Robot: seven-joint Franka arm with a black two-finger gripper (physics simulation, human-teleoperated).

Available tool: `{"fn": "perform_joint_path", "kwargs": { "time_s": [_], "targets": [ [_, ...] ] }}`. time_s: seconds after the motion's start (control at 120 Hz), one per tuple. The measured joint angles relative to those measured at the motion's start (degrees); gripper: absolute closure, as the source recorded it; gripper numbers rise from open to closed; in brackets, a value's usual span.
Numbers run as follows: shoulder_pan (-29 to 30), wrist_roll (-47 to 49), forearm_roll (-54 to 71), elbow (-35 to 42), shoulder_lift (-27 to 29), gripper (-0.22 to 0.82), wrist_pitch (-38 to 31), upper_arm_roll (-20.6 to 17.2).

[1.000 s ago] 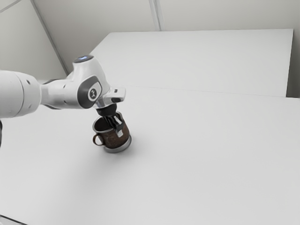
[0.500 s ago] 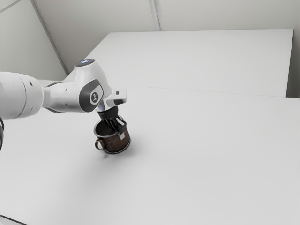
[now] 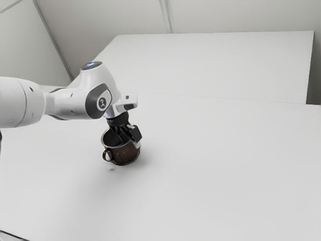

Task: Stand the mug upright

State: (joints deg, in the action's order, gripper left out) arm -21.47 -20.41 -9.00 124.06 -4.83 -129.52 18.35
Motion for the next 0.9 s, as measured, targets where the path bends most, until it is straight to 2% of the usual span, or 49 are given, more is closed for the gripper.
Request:
{"fn": "perform_joint_path", "kwargs": {
  "time_s": [0.258, 0.367, 0.633, 0.9],
  "targets": [
    [-0.7, 0.9, -0.1, -0.4, 6.8, 0.04, 1.3, -1.0],
    [-0.5, 1.1, -0.1, -3.4, 8.0, 0.02, 3.8, -1.0],
    [2.1, 2.4, 0.6, -21.1, 0.3, 0.01, 18.6, -0.4],
    [0.8, 4.4, 0.8, -23.2, -1.0, 0.00, 25.5, 1.1]
  ]
}}
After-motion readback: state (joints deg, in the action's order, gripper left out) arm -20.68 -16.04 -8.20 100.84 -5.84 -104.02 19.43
